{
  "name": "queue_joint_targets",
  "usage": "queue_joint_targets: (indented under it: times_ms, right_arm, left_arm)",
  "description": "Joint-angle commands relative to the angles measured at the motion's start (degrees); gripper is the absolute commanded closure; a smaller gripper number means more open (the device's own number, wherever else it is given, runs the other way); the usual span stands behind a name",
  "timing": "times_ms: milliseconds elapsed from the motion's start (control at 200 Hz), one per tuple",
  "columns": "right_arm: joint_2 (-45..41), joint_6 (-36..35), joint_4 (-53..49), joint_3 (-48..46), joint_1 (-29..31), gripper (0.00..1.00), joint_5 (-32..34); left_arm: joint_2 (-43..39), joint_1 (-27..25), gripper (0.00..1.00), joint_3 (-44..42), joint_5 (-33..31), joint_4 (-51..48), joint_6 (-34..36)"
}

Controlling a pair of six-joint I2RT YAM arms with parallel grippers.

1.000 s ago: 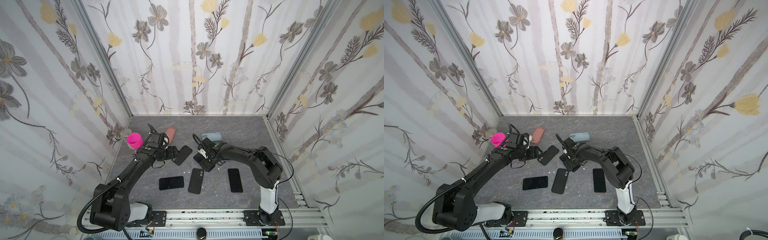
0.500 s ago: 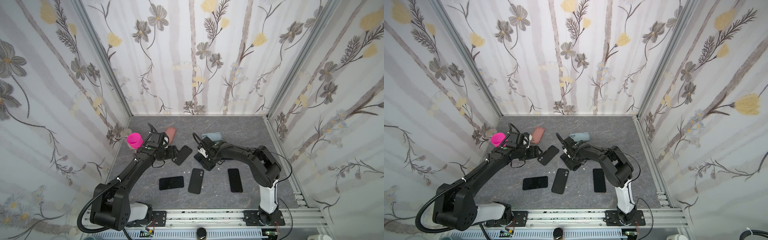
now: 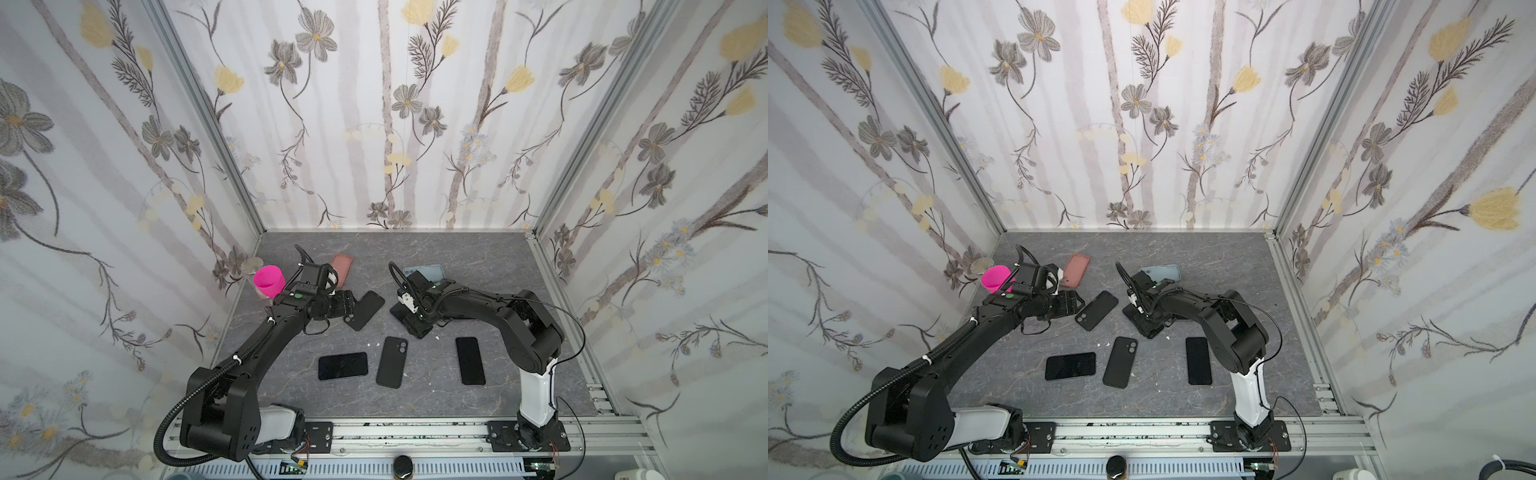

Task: Put the phone into the phone case
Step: 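Lower the right gripper and grasp the blue-edged phone by its end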

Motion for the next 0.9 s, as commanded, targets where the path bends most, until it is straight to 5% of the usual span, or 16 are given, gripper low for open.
queue_joint_targets:
  times_ms: [0,899]
  right_arm:
    - [0.08,-1.03,-2.10,-0.61,-0.28,0.43,1.76]
    - [-7.33,-4.56,3.45,-4.41,-0.21,0.65,2.12]
  left_arm:
    - [-0.12,-0.10,0.25,0.82,-0.66,-0.20,0.47]
    - [3.29,-0.90,0.25,5.45,-0.18,-0.24,0.25]
